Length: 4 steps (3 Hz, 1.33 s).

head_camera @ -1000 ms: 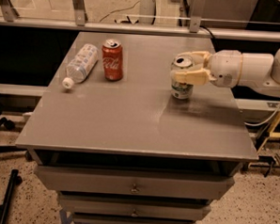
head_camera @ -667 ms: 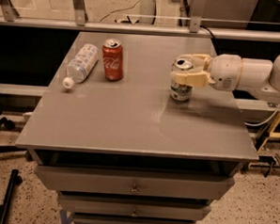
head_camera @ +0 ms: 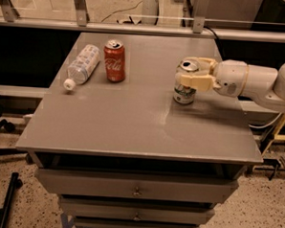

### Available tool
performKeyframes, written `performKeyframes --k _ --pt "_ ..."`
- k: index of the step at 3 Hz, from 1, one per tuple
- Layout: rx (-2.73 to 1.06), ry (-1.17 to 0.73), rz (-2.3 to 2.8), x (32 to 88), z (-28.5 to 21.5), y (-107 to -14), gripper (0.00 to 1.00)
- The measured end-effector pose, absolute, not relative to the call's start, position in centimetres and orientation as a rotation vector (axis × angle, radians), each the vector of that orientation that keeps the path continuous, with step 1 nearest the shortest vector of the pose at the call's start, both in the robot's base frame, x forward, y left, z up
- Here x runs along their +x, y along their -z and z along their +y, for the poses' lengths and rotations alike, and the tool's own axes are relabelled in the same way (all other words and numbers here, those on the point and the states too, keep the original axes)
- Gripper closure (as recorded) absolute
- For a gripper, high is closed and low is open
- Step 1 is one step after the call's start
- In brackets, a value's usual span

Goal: Place 7up can upright

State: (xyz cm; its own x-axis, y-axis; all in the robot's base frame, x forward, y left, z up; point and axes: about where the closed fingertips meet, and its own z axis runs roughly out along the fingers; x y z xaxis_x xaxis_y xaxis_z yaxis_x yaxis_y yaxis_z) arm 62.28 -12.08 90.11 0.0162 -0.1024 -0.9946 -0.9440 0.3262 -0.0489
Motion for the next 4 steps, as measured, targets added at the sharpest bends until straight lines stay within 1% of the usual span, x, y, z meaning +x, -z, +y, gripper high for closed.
performKeyframes --k 3,4 --pt "-1.043 -0.889 1.395 62.28 -11.95 -90.43 0.13" --pt "-1.047 -0.893 1.392 62.27 -11.67 -90.45 0.00"
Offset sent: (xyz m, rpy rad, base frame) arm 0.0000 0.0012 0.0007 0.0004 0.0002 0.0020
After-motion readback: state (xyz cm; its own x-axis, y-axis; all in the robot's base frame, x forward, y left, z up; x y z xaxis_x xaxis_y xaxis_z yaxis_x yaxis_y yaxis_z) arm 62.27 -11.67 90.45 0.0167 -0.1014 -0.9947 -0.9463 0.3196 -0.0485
